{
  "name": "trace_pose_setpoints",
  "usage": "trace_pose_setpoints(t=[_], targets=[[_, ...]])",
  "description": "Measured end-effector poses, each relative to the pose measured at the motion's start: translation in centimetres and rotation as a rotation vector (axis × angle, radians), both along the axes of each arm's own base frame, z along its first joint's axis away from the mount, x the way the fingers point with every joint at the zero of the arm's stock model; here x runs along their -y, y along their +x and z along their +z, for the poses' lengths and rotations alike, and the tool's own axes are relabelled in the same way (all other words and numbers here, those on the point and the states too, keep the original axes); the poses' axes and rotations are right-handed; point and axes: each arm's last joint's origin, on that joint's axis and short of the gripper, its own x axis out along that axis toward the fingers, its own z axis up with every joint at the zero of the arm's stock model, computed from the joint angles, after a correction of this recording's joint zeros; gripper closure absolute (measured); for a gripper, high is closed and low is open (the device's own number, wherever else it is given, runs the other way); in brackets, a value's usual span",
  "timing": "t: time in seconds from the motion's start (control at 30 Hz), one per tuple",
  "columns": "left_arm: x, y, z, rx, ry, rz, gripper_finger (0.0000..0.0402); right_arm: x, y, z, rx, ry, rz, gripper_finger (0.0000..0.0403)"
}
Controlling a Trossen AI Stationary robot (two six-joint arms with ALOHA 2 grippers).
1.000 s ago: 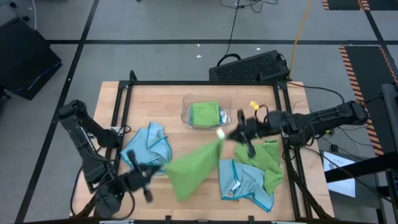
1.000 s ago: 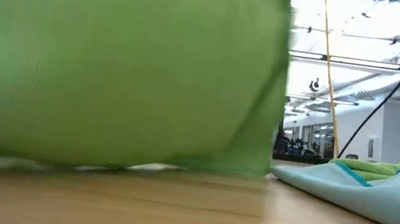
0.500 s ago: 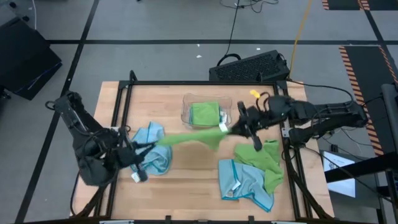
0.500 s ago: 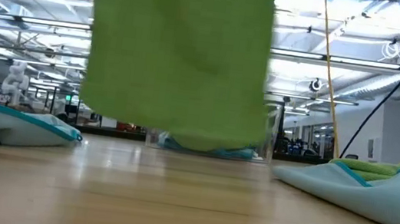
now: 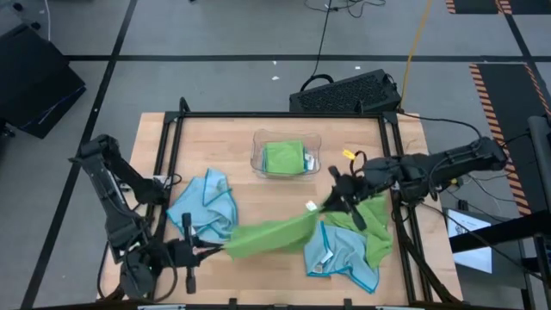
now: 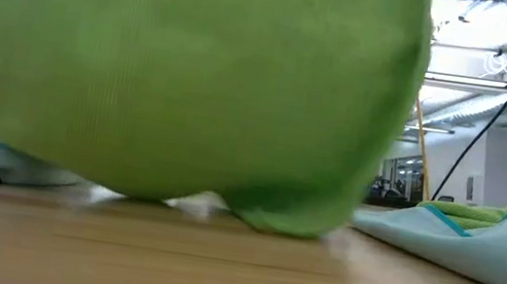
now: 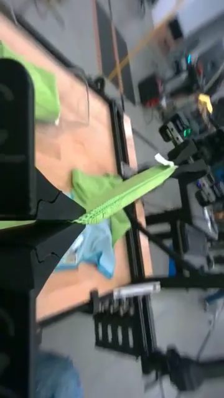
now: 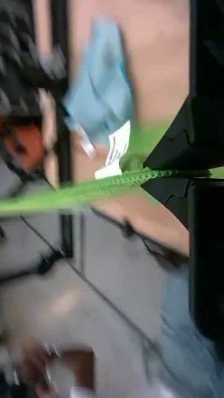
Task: Fold microfiber towels
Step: Fold the left green microfiber cloth
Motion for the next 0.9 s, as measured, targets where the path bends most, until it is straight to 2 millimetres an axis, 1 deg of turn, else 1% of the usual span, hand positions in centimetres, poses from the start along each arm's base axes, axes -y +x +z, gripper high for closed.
trace_pose_setpoints(t=[0.13, 0.3, 0.37, 0.43, 0.53, 0.73, 0.8, 0.9], targets=[[-0.7, -0.1, 0.2, 0.059, 0.065, 0.144, 0.0401, 2.1, 0.7, 1.6, 0.120, -0.038, -0.135, 0.0401], [-2.2, -0.9, 1.2, 0.148, 0.136, 0.329, 0.0401, 5.6, 1.1, 3.5, 0.228, -0.041, -0.261, 0.0401], [-2.8, -1.2, 1.8, 0.173, 0.142, 0.372, 0.0401, 6.8, 1.3, 4.2, 0.260, -0.016, -0.271, 0.0401], [-3.3, -1.5, 2.3, 0.183, 0.126, 0.380, 0.0401, 7.5, 1.5, 4.5, 0.263, 0.030, -0.229, 0.0401], [-3.6, -1.8, 2.8, 0.170, 0.091, 0.337, 0.0401, 7.4, 1.5, 4.5, 0.245, 0.086, -0.123, 0.0401], [-3.0, -1.7, 2.4, 0.078, 0.003, 0.129, 0.0401, 6.1, 1.0, 4.0, 0.161, 0.135, 0.051, 0.0401], [-2.6, -1.5, 2.1, 0.039, -0.049, 0.054, 0.0401, 5.3, 0.8, 3.4, 0.092, 0.141, 0.089, 0.0401], [-1.7, -1.2, 1.3, -0.026, -0.113, -0.039, 0.0401, 4.1, 0.6, 1.6, -0.007, 0.135, 0.140, 0.0401]])
